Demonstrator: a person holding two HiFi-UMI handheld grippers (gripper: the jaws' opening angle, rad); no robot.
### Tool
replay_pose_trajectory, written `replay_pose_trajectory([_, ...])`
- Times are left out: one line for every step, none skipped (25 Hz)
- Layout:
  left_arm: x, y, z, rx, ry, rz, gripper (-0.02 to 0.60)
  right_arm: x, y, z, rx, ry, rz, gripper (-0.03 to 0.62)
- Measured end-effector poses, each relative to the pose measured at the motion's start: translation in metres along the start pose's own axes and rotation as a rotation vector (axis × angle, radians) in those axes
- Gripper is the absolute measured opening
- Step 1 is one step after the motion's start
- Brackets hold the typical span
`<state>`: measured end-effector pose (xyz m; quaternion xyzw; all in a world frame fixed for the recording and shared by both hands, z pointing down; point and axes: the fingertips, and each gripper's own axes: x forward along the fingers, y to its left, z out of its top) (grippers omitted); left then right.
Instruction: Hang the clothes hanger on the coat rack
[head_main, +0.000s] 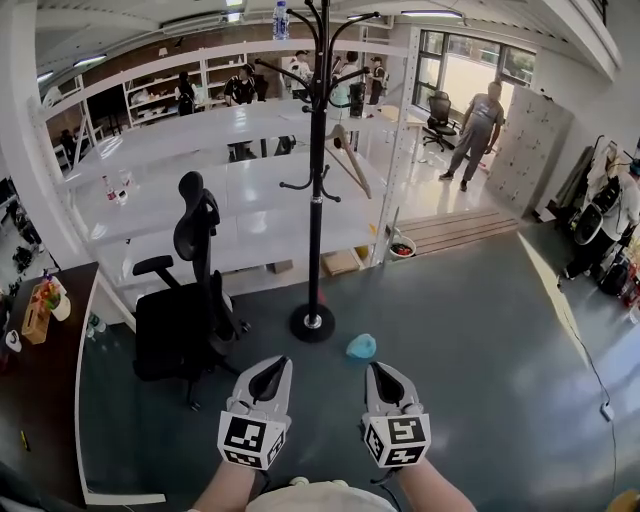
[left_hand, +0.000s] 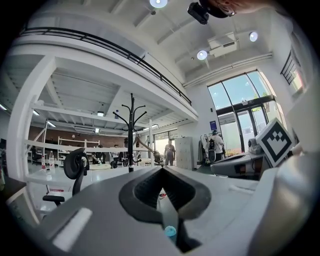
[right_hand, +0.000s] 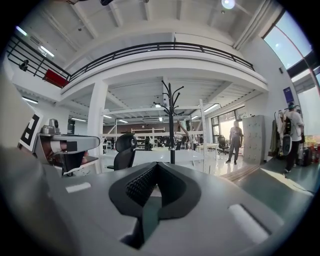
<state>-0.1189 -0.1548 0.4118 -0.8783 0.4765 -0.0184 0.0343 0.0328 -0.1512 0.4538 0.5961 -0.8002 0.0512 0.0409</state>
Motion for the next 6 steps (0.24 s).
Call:
replay_pose_trajectory([0.0007,0.0003,-0.0008,-0.001,0.0,0.0,0.0,0.0008,-0.0006,-0.0008,0.005,0.001,0.0,0.026])
replay_pose_trajectory([0.0014,0.0002,-0.0016,-0.002,0.002,0.001,0.0,0.0012,-0.0016,-0.0013,0.008,0.002,-0.001,0.026])
replay_pose_trajectory([0.0019,-0.0001,-0.0021,-0.003,0.003,0.001,0.0,0.0011,-0.0025,-0.0014,0.009,0.003,-0.003,0.026])
replay_pose_trajectory([0.0022,-0.0005,-0.0024,-0.005,0.004,0.002,0.0,0.001,-0.0034,-0.0012,0.008,0.003,-0.004,0.026])
replay_pose_trajectory([0.0024,-0.0009,-0.0024,-0.005,0.004,0.002,0.0,0.0008,-0.0042,-0.001,0.008,0.003,-0.005,0.026])
replay_pose_trajectory([0.0026,-0.0014,-0.0023,-0.006,0.004,0.003,0.0,0.0007,-0.005,-0.0006,0.007,0.002,-0.006,0.026])
